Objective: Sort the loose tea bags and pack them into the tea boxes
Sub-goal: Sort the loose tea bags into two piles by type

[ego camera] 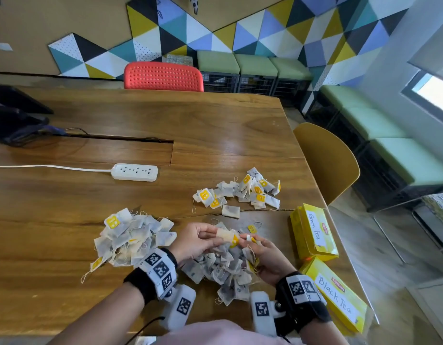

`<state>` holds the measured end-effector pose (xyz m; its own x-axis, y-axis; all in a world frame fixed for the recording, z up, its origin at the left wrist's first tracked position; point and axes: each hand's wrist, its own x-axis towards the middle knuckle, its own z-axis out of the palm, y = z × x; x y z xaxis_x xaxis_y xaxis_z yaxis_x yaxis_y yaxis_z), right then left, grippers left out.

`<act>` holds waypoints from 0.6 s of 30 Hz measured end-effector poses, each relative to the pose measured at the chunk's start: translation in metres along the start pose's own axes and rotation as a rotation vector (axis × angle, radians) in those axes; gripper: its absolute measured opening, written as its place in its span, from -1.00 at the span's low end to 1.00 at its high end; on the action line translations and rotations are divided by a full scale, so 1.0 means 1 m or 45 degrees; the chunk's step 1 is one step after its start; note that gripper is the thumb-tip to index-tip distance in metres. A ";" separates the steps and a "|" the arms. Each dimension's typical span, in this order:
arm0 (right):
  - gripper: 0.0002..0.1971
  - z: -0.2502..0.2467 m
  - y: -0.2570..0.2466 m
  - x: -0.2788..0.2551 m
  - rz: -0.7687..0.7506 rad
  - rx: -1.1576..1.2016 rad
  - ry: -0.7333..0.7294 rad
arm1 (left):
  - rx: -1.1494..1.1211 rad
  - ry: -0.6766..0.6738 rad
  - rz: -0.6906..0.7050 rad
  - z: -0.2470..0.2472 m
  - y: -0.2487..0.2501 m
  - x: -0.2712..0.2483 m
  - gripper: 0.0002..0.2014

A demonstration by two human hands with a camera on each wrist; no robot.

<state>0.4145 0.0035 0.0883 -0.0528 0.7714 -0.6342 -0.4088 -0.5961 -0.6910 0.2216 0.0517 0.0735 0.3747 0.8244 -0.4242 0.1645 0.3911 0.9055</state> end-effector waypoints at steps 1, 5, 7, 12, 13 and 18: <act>-0.84 -0.002 0.000 0.000 0.003 0.016 -0.016 | -0.046 0.020 -0.005 -0.001 0.000 -0.001 -0.68; -0.88 -0.008 0.000 0.001 0.030 0.035 -0.053 | -0.173 0.052 0.002 -0.001 0.000 -0.008 -0.75; -0.86 -0.009 0.000 0.002 0.045 0.042 -0.052 | -0.205 0.092 0.014 -0.002 -0.001 -0.011 -0.77; -0.82 -0.006 0.001 0.008 0.080 0.058 -0.020 | -0.377 0.192 -0.002 -0.014 -0.006 -0.018 -0.79; -0.82 -0.004 0.000 0.009 0.089 0.065 -0.022 | -0.413 0.205 -0.014 -0.016 -0.006 -0.020 -0.79; -0.70 0.004 0.005 0.013 0.104 0.106 -0.006 | -0.371 0.351 0.026 -0.038 -0.008 -0.024 -0.75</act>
<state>0.4080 0.0121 0.0782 -0.0934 0.7220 -0.6856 -0.4771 -0.6368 -0.6057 0.1765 0.0448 0.0759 0.1097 0.8965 -0.4292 -0.1208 0.4406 0.8895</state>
